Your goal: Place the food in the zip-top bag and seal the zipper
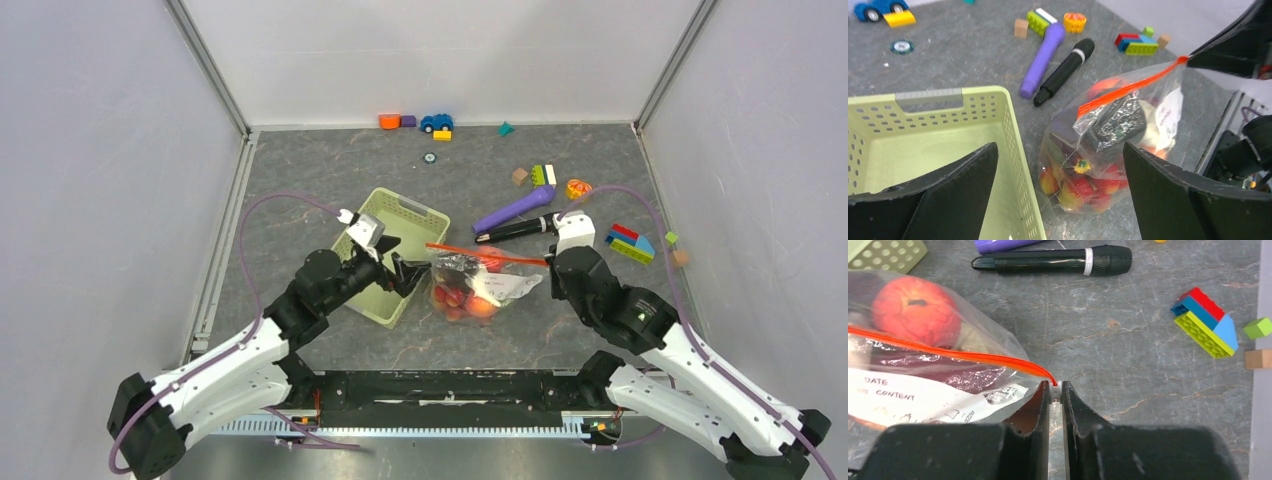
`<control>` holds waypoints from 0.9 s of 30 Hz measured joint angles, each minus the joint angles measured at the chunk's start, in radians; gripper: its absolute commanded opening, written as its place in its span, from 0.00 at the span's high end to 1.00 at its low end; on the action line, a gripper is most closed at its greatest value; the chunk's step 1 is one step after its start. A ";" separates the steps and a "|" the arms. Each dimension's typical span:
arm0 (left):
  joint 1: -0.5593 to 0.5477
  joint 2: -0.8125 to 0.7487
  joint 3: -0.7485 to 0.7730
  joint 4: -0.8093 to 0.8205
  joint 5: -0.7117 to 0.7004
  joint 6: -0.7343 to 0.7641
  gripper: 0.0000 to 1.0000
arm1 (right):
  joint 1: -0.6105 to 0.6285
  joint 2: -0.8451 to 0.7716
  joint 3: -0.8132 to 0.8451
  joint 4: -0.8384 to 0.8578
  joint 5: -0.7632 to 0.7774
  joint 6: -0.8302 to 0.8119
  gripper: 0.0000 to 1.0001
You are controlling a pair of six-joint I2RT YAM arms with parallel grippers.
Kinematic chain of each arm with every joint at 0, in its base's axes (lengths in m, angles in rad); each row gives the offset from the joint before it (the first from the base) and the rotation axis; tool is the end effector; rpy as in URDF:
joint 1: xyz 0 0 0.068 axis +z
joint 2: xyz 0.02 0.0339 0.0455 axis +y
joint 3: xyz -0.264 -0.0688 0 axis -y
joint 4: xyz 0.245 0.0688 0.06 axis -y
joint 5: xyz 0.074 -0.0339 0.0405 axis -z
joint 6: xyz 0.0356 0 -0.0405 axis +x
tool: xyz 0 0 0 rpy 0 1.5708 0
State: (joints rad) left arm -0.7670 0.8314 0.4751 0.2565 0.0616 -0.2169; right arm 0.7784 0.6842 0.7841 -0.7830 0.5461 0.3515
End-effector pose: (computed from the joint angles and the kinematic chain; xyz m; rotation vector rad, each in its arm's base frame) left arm 0.1437 -0.1415 0.2684 0.5169 1.6539 -0.7874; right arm 0.1085 0.0811 0.2986 -0.1734 2.1337 0.0383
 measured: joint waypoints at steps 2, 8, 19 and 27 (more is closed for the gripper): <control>0.000 -0.057 0.000 -0.014 0.000 -0.003 0.00 | 0.000 0.022 0.000 0.003 0.029 0.003 1.00; 0.000 -0.204 -0.006 -0.031 -0.009 -0.027 0.00 | -0.012 0.151 0.027 -0.047 0.209 0.079 0.99; 0.000 -0.217 -0.043 -0.080 -0.170 -0.062 0.00 | -0.212 0.305 0.063 -0.194 0.414 0.259 0.84; 0.000 -0.180 -0.041 -0.155 -0.267 -0.088 0.00 | -0.253 0.291 0.027 -0.201 0.423 0.272 0.23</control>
State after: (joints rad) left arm -0.7670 0.6518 0.4339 0.1013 -0.2058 -0.3050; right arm 0.5251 0.9752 0.8112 -0.9836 0.9695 0.6235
